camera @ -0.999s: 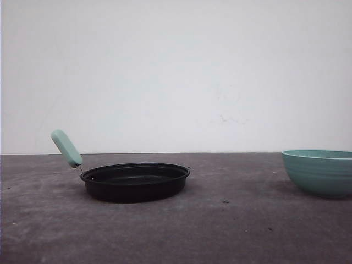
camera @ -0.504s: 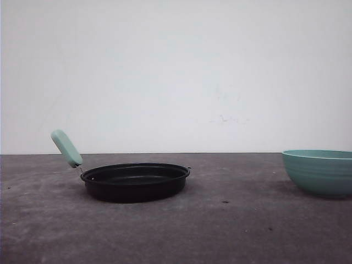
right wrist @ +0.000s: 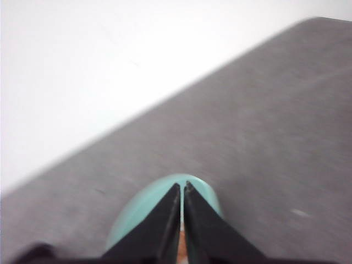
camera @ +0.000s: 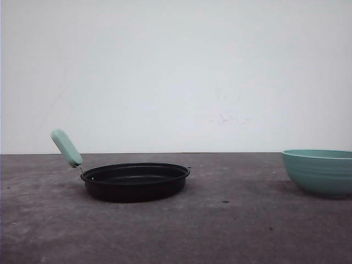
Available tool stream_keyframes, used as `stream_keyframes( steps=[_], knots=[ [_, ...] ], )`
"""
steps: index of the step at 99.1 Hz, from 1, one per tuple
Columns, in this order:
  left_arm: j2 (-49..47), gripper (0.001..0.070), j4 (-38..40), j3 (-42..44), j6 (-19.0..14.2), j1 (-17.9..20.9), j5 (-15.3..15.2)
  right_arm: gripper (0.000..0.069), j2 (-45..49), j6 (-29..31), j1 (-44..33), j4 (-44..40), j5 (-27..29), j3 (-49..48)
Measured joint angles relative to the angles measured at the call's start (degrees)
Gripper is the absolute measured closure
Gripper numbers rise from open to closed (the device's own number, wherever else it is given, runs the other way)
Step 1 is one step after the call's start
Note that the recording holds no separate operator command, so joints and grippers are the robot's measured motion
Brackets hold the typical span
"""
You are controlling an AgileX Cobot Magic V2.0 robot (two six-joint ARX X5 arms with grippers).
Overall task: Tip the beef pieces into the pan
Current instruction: 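Reach the left gripper to the pan handle and the right gripper to the bowl rim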
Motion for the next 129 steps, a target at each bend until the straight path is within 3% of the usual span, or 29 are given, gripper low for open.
stream_keyframes(
  steps=[24, 44, 50, 61, 71, 104, 129],
  knots=[
    [2.51, 0.0685, 0.61, 8.92, -3.61, 0.0, 0.02, 0.0685, 9.68, 1.46, 0.0, -1.81, 0.7, 14.19],
    [10.62, 0.0673, 1.4, 19.15, -3.32, 0.0, 0.26, 0.0668, 24.11, -10.6, 0.0, -10.45, -1.55, 31.89],
    [13.2, 0.0594, 1.49, 20.83, -2.38, 0.0, 1.81, 0.0567, 27.85, -14.47, 0.13, -13.33, -3.13, 35.91],
    [17.2, 0.0315, 3.63, 21.49, -1.16, 0.0, 6.73, 0.0288, 32.3, -17.75, 1.2, -16.09, -3.74, 38.8],
    [20.46, 0.0203, 5.84, 21.49, -0.98, -0.31, 10.67, 0.0201, 33.86, -18.64, 2.16, -17.4, -4.66, 38.73],
    [37.88, 0.0173, 9.75, 21.49, -1.22, -6.05, 11.45, 0.0178, 33.77, -20.48, 3.39, -17.2, -4.68, 38.73],
    [57.81, 0.0173, 22.88, 21.49, -1.68, -11.72, 10.36, 0.0178, 33.73, -20.59, 3.43, -17.2, -4.68, 38.73]
  ],
)
